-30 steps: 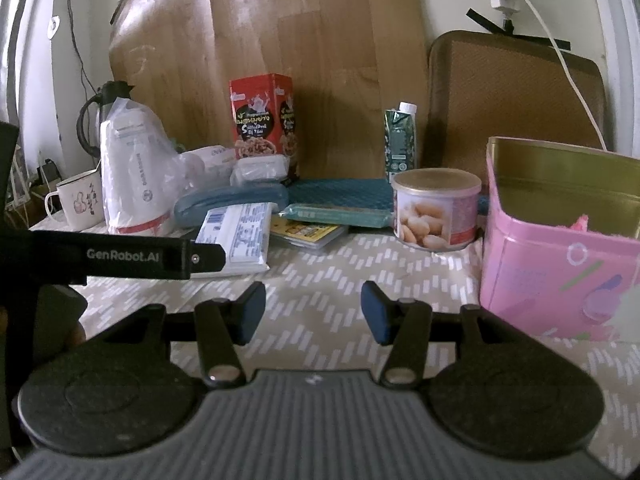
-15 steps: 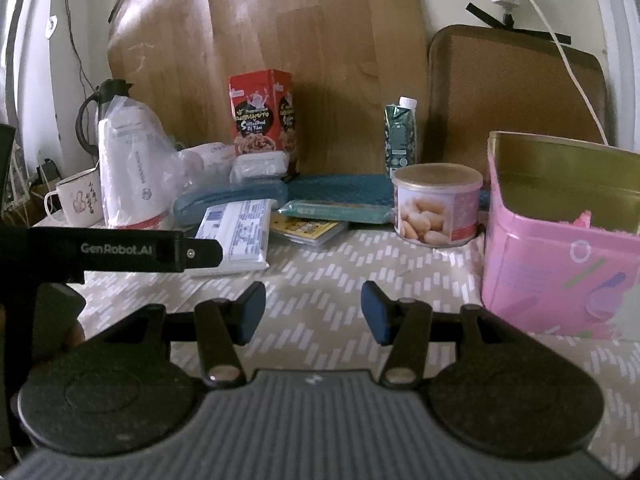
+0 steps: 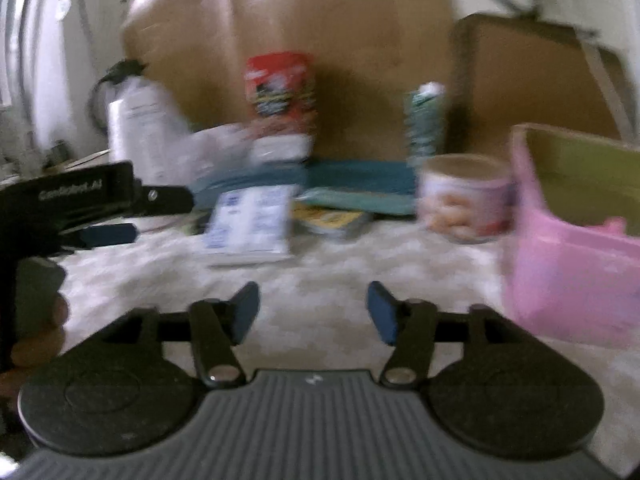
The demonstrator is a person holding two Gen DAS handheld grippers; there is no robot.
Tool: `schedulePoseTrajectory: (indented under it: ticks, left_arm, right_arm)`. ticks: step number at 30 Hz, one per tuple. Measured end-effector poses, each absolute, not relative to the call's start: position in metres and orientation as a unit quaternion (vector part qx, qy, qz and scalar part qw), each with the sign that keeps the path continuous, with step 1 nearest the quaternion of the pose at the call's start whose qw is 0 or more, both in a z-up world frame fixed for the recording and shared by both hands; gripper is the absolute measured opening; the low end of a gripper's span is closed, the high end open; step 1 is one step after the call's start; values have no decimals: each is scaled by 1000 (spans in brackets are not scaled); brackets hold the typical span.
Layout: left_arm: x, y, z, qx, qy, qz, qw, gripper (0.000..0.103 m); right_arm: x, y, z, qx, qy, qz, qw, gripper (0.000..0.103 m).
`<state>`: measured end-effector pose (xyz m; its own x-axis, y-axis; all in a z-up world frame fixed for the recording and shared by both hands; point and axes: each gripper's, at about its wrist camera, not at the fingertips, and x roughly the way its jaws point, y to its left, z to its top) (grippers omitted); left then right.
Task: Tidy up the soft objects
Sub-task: 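Grasp the white wipes pack with the left gripper and lift it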
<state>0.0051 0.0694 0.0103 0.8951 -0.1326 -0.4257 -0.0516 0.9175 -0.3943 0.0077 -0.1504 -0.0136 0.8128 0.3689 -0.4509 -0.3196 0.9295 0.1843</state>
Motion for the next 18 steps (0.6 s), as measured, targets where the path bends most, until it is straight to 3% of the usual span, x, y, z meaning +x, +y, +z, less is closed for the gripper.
schedulePoseTrajectory:
  ticks: [3, 7, 8, 9, 15, 18]
  left_arm:
    - [2, 82, 8, -219, 236, -9, 947, 102]
    - [4, 85, 6, -229, 240, -20, 943, 102]
    - [5, 84, 6, -226, 241, -22, 944, 102]
    - [5, 83, 7, -222, 242, -26, 944, 102]
    - [4, 64, 12, -183, 256, -101, 944, 102]
    - [0, 46, 12, -198, 293, -187, 916, 97]
  right_arm:
    - [27, -123, -11, 11, 238, 189, 953, 87]
    - [68, -99, -10, 20, 278, 216, 936, 87]
    - [76, -95, -11, 19, 286, 218, 933, 86]
    - [80, -94, -12, 21, 294, 218, 930, 71]
    - [41, -123, -17, 54, 290, 223, 929, 71]
    - [1, -136, -21, 37, 278, 210, 937, 71]
